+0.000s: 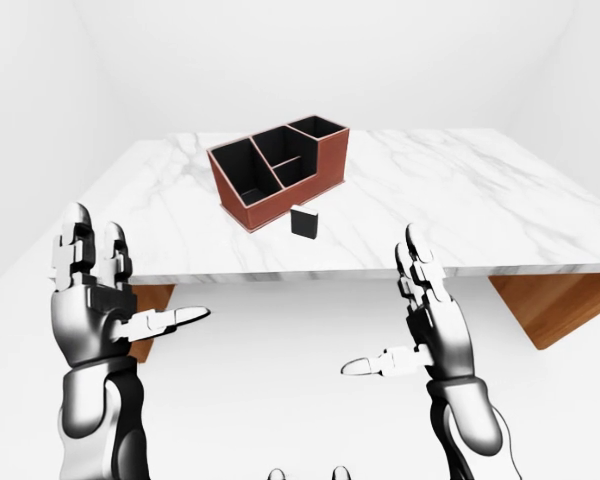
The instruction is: Pick up the book and place it in the left compartment of the caddy.
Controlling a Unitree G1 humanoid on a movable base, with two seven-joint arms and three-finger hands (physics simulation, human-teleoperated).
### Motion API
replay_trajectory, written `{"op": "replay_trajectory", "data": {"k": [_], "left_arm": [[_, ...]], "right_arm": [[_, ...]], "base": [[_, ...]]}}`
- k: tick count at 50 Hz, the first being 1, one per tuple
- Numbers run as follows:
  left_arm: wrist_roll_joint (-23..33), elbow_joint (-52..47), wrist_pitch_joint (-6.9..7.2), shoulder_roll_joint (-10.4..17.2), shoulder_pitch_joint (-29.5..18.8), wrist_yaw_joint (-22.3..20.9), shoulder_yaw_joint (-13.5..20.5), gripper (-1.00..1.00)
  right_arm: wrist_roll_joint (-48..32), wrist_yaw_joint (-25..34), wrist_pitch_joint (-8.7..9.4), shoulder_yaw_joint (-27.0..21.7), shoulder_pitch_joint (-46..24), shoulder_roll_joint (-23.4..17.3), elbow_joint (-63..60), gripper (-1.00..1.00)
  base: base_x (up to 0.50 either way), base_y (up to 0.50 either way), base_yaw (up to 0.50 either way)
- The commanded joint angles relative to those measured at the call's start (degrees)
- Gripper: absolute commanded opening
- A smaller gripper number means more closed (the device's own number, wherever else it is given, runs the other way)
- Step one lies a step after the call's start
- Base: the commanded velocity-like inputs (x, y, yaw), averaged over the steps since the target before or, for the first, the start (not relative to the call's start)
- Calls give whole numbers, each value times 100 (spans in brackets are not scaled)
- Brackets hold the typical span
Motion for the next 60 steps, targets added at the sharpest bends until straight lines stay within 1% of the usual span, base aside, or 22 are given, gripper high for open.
{"op": "replay_trajectory", "data": {"k": [1,7,9,13,17,30,43,52,60], "left_arm": [[-9,-32,0,12,-15,-20,55,100],[-13,-21,0,22,-9,-12,55,100],[-20,-70,0,22,-5,-11,67,100],[9,75,0,25,-44,-20,52,100],[-15,-61,0,19,7,-20,68,100],[74,46,0,3,-7,-46,6,100],[-5,-96,0,19,5,-43,89,100],[46,-67,0,-12,32,-65,60,100],[7,-55,0,14,5,-65,110,100]], "right_arm": [[71,36,0,43,53,-25,-126,100],[188,179,0,127,164,-90,-225,100],[287,263,0,141,161,-104,-199,100],[276,253,0,168,174,-114,-194,100],[392,307,0,144,168,-116,-188,100],[395,317,0,106,169,-105,-198,100],[354,306,0,96,173,-113,-222,100],[283,335,0,113,219,-128,-231,100],[213,352,0,139,215,-141,-205,100]], "base": [[0,50,0],[24,45,0],[50,20,0],[50,11,0],[50,11,0],[50,10,0],[50,10,0],[50,14,0],[50,16,0]]}}
